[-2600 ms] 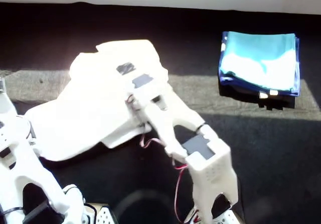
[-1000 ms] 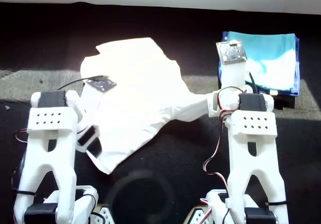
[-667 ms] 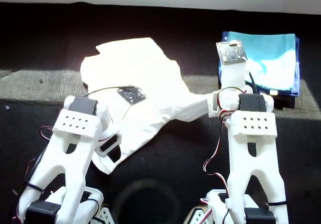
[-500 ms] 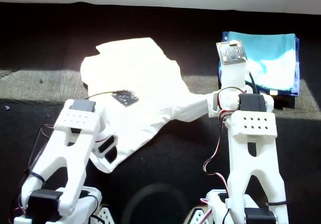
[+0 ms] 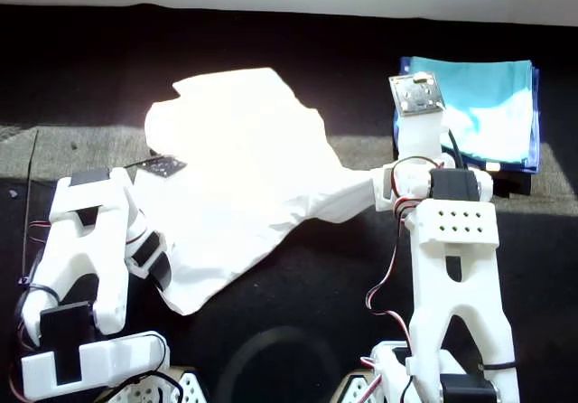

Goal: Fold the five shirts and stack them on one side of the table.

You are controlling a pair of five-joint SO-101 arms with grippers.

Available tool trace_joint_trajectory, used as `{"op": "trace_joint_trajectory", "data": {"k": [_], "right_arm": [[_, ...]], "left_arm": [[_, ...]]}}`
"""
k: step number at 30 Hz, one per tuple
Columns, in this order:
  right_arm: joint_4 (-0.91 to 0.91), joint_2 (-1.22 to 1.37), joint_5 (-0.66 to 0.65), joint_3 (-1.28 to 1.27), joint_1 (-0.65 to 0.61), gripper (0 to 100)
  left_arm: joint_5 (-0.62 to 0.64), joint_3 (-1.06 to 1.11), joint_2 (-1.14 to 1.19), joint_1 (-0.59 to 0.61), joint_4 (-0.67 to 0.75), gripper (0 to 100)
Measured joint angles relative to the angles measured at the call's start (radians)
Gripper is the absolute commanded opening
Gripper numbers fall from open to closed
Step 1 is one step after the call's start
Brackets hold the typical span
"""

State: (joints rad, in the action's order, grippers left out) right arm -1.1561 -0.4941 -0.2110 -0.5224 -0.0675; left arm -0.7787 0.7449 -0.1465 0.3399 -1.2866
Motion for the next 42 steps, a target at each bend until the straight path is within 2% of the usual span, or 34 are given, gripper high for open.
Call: {"op": "trace_joint_trajectory", "data": {"k": [4, 10, 17, 24, 31, 37, 42], "right_arm": [[0.000, 0.000, 0.000, 0.000, 0.000, 0.6], [0.000, 0.000, 0.000, 0.000, 0.000, 0.6], [0.000, 0.000, 0.000, 0.000, 0.000, 0.6], [0.000, 0.000, 0.000, 0.000, 0.000, 0.6], [0.000, 0.000, 0.000, 0.000, 0.000, 0.6], [0.000, 0.000, 0.000, 0.000, 0.000, 0.6], [0.000, 0.000, 0.000, 0.000, 0.000, 0.6]], "left_arm": [[-0.008, -0.038, -0.021, 0.000, -0.069, 17], [-0.011, -0.203, -0.152, -0.011, -0.262, 17], [-0.011, -0.230, -0.207, -0.206, -0.425, 17], [-0.011, -0.163, -0.103, -0.359, -0.414, 17], [0.038, -0.144, 0.052, -0.368, -0.298, 17], [0.048, -0.140, 0.077, -0.368, -0.261, 17], [0.048, -0.052, 0.078, -0.370, -0.189, 17]]}}
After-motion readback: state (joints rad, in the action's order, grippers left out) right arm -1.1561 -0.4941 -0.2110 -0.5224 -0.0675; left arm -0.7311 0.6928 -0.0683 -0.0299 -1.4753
